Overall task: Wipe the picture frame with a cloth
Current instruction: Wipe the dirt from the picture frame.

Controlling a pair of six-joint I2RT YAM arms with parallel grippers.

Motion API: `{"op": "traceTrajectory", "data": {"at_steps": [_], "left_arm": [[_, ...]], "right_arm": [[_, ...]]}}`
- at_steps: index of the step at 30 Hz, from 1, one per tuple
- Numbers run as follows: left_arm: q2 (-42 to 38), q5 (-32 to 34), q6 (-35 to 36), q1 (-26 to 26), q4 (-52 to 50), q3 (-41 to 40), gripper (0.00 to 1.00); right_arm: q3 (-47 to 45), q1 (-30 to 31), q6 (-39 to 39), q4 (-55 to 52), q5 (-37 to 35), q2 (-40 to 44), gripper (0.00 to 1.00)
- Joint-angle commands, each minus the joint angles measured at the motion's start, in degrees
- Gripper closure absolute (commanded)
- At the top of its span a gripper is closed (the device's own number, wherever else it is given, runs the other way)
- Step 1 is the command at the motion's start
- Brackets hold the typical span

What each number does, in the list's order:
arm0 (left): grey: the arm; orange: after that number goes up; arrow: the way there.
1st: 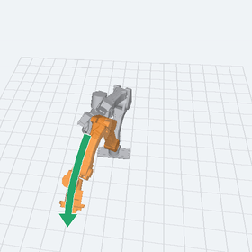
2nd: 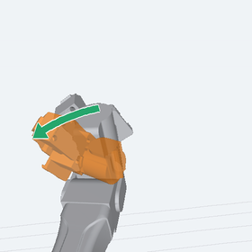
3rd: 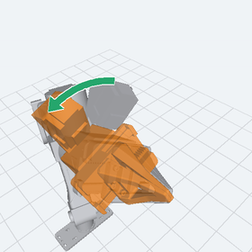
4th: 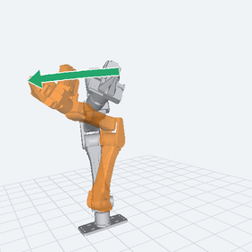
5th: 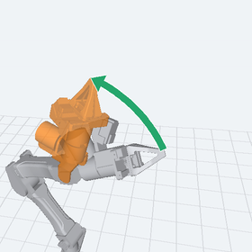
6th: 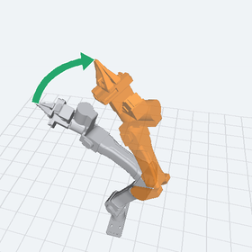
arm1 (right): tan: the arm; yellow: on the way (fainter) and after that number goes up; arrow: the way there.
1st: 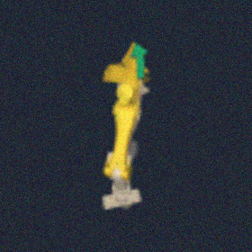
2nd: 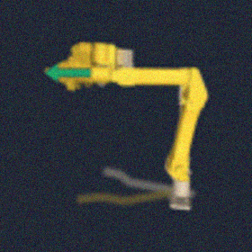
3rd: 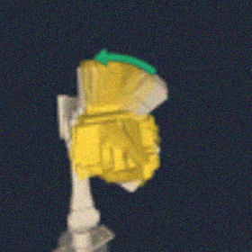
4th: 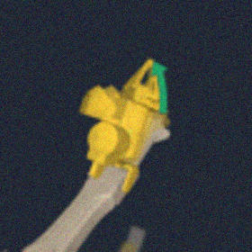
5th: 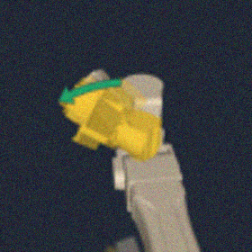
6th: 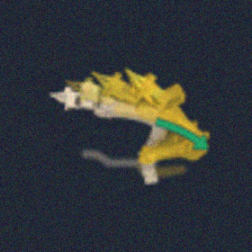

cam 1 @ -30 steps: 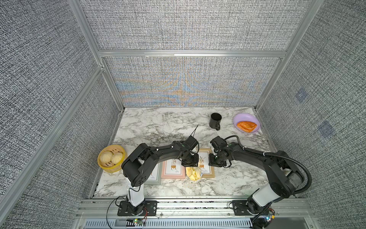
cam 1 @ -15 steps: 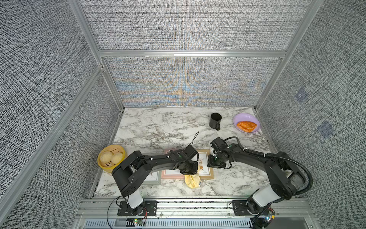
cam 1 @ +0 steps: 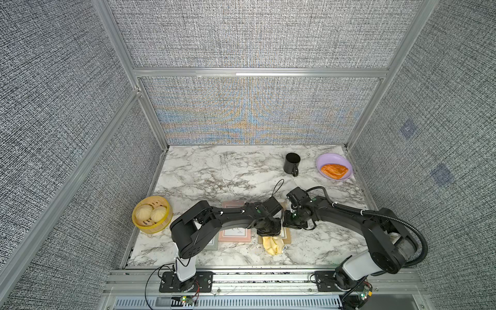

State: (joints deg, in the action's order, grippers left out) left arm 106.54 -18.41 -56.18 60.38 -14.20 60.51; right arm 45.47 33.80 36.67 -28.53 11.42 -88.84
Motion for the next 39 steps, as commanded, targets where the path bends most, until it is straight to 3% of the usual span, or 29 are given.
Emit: {"op": "traceTrajectory", "data": {"at_steps": [1,7,14,25,29,33,39], "left_arm": [[-0.47,1.68,-0.69,0.53,-5.51,-2.42,1.0],[-1.42,3.74,3.77,-0.12,-7.6,-1.11,1.0],[0.68,3.41,6.79,-0.7,-8.07,3.73,1.0],[0.47,3.03,6.44,-0.7,-6.99,2.44,1.0],[0.05,2.98,6.38,-0.7,-6.55,1.83,1.0],[-0.45,3.12,6.28,-0.7,-6.63,1.93,1.0],[-0.82,1.79,5.21,-0.2,-7.16,5.11,1.0]], "right_arm": [[1.13,0.15,0.1,-12.28,-2.95,-0.88,0.7],[7.18,-2.02,-5.73,-17.44,-4.99,1.31,0.54],[11.04,-5.4,-8.26,-15.33,-1.57,-0.34,0.52],[13.06,-5.49,-7.33,-5.64,2.11,-7.93,0.51],[12.8,-5.48,-6.97,-4.17,1.69,-9.81,0.56],[12.82,-5.45,-6.79,-5.11,0.0,-9.84,0.73],[11.88,-5.47,-6.53,-6.92,-2.2,-7.99,0.78]]}}
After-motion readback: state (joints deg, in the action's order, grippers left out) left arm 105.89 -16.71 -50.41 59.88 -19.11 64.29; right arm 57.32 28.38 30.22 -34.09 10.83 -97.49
